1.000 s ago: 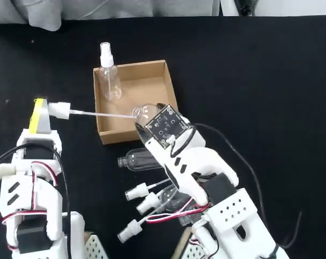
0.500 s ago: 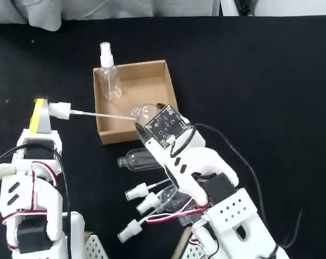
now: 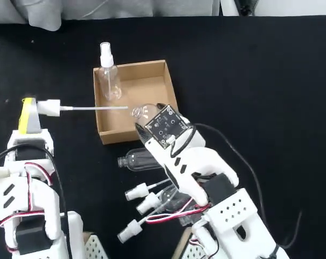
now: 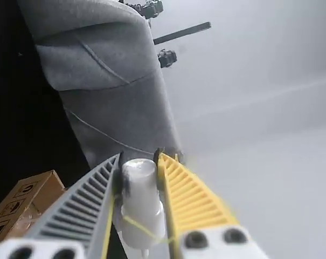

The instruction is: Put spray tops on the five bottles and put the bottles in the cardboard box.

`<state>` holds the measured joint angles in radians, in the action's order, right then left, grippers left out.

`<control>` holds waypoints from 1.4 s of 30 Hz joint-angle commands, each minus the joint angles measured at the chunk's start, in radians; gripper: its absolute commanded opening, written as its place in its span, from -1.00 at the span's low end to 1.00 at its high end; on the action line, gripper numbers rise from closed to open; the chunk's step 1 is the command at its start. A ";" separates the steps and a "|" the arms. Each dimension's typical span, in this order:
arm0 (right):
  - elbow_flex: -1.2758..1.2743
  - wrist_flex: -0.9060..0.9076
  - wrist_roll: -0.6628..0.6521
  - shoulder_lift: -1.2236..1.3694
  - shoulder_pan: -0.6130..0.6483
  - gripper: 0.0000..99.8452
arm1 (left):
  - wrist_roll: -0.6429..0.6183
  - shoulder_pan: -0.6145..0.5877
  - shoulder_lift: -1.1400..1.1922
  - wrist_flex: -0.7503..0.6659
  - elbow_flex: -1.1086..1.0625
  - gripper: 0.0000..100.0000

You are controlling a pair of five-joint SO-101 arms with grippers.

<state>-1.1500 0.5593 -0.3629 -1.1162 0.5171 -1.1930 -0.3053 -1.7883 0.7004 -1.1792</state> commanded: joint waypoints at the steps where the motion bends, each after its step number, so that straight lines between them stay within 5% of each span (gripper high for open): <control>1: 0.004 -0.034 -0.008 -0.025 0.017 -0.96 | -0.012 -0.015 -0.006 -0.028 0.030 -0.94; 42: -0.039 -0.035 -0.002 -0.031 0.101 -0.96 | 0.091 0.214 -0.005 -0.028 -0.107 -0.94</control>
<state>-1.1976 0.5531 -0.3629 -1.1162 0.5923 -1.1162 -0.1059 -1.7806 0.6958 -1.2988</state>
